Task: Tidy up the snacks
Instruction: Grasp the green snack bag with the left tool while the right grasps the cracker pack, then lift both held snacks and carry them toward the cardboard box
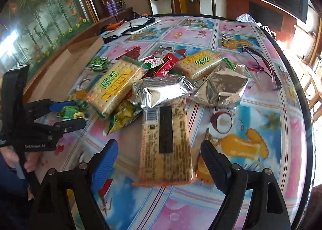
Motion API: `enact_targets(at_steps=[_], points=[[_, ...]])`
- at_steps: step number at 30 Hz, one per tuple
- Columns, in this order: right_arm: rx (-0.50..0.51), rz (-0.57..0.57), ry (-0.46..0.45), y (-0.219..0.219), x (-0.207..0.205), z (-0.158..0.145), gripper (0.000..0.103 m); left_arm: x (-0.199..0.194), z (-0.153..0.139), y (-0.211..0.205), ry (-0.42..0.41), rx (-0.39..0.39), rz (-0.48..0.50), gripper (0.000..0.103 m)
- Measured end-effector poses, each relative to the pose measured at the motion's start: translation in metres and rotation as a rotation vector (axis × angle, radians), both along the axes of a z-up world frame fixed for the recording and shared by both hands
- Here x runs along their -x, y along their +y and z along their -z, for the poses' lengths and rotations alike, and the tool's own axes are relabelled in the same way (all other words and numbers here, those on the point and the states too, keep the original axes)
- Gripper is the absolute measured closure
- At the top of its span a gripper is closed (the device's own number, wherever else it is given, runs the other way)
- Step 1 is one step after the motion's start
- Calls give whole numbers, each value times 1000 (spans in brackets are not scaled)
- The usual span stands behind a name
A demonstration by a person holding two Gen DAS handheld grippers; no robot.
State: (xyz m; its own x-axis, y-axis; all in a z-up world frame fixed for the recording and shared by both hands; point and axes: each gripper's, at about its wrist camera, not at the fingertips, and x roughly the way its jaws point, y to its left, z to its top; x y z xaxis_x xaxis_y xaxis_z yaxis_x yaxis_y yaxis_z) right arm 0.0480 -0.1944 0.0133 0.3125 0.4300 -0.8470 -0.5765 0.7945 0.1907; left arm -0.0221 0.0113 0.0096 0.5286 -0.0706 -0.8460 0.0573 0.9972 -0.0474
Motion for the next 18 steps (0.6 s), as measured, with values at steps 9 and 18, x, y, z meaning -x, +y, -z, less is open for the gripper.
enact_targets(at_steps=[9, 18], points=[[94, 29, -69, 4, 24, 10, 46, 7, -9, -4, 13, 65, 17, 58], [19, 107, -52, -31, 43, 6, 46, 1, -25, -13, 5, 123, 40, 58]])
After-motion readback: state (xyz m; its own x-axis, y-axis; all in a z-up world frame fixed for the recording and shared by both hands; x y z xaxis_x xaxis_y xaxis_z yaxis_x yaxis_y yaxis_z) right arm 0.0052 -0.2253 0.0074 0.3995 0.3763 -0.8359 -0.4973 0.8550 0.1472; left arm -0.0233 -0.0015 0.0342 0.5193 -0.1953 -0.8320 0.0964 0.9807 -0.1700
